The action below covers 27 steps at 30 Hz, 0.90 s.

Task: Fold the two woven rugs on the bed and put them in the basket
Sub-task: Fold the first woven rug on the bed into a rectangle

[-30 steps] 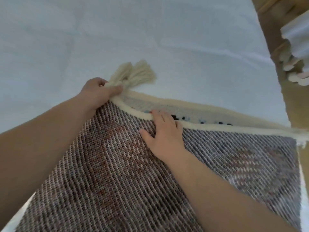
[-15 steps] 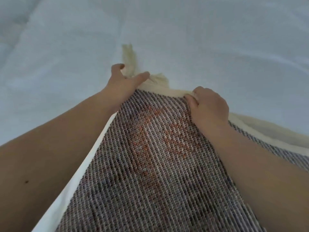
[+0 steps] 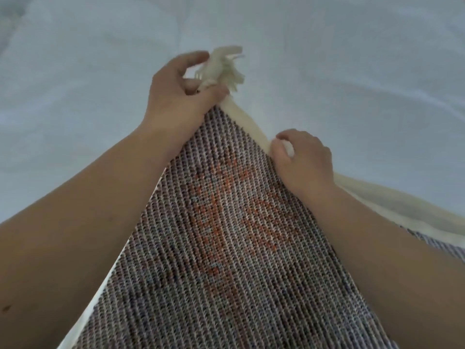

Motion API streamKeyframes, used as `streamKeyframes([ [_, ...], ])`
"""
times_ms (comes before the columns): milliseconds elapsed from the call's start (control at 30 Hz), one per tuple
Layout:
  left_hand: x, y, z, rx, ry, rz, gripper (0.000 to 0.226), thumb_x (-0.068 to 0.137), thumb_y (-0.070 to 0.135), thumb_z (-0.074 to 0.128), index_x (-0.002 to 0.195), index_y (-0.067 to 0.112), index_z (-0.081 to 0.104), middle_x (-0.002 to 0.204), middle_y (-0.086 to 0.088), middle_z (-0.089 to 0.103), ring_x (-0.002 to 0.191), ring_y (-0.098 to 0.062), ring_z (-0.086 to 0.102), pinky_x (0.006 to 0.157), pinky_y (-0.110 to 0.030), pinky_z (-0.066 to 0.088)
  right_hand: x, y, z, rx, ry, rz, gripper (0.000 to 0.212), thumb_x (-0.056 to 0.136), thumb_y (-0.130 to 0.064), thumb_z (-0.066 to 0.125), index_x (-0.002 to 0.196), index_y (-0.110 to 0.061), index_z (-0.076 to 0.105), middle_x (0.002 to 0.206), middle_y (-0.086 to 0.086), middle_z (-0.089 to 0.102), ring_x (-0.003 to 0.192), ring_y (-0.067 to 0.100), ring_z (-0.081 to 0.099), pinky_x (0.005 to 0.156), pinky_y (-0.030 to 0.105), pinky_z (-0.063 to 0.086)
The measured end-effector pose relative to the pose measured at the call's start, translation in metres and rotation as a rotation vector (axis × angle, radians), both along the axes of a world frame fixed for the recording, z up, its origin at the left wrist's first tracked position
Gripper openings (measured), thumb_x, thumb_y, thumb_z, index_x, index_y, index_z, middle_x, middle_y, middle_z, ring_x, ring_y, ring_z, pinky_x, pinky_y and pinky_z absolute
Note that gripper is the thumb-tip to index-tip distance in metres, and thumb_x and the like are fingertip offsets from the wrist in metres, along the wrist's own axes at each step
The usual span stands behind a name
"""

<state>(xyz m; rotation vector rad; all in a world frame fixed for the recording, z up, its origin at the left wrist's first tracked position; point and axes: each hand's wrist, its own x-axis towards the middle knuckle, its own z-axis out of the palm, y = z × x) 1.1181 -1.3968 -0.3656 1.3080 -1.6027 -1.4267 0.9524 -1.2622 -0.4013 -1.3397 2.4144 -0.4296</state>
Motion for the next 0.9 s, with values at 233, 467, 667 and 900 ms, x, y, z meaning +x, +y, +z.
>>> streamKeyframes([
  [233,0.022,0.002,-0.03,0.278,-0.155,-0.1,0.016,0.089,0.032,0.072,0.093,0.016,0.074,0.086,0.002,0.074,0.077,-0.009,0.071,0.069,-0.028,0.054,0.033,-0.066,0.02,0.186,-0.511,0.203,0.048,0.103,-0.053,0.031,0.111,-0.022,0.066,0.107,-0.006,0.063,0.094,0.014,0.058,0.079,0.032,0.042],
  [467,0.025,-0.004,-0.018,0.331,0.158,0.017,0.01,0.087,0.003,0.07,0.094,0.009,0.073,0.087,-0.004,0.075,0.082,-0.018,0.073,0.072,-0.026,0.056,0.042,-0.075,0.02,-0.059,-0.663,0.172,0.029,0.096,-0.055,0.052,0.113,-0.037,0.067,0.109,-0.02,0.067,0.101,-0.001,0.061,0.093,0.026,0.048],
  [667,0.021,-0.009,-0.01,0.002,0.079,0.109,0.037,0.072,-0.003,0.073,0.105,0.014,0.068,0.1,0.0,0.075,0.087,-0.016,0.073,0.08,-0.036,0.061,0.046,-0.08,0.021,-0.268,-0.375,0.061,0.023,0.091,-0.032,0.062,0.113,-0.034,0.066,0.098,-0.017,0.068,0.081,0.0,0.057,0.086,0.029,0.05],
  [900,0.042,0.006,-0.038,0.241,-0.272,0.09,0.071,0.082,0.036,0.078,0.137,0.018,0.038,0.104,0.01,0.056,0.101,-0.013,0.062,0.089,-0.035,0.055,0.07,-0.028,-0.004,0.036,0.123,0.194,0.061,0.096,-0.054,0.048,0.15,-0.027,0.036,0.16,0.001,0.029,0.148,0.024,0.021,0.119,0.044,0.011],
])
